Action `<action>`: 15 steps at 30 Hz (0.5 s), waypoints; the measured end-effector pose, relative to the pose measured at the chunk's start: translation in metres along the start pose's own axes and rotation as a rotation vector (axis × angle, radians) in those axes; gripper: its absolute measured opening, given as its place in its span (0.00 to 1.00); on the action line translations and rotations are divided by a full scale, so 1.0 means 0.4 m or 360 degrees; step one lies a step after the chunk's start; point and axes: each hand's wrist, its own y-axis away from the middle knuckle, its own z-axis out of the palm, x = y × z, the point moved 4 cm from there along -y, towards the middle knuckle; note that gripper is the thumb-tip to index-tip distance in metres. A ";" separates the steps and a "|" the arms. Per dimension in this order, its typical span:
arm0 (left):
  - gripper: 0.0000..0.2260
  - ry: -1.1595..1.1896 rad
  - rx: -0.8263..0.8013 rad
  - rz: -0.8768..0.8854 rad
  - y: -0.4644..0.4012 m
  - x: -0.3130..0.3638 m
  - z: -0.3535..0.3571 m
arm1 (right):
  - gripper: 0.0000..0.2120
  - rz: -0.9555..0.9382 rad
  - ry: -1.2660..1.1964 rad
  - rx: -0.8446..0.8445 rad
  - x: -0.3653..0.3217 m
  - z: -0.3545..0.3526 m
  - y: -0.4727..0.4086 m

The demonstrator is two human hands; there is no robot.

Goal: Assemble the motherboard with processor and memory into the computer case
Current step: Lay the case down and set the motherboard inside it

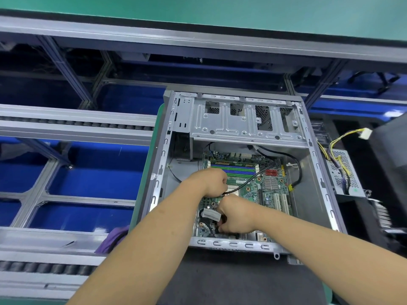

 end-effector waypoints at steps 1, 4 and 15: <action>0.06 0.0001 0.0000 -0.0001 0.000 0.000 0.000 | 0.09 -0.0001 0.0003 0.0007 0.001 -0.001 0.001; 0.06 0.0003 0.0000 -0.0001 -0.001 0.000 0.000 | 0.10 0.0010 -0.0016 0.0022 0.004 -0.002 0.001; 0.06 0.0003 0.0007 -0.0001 -0.003 0.000 0.002 | 0.11 0.0044 -0.0051 0.0036 -0.005 -0.006 0.002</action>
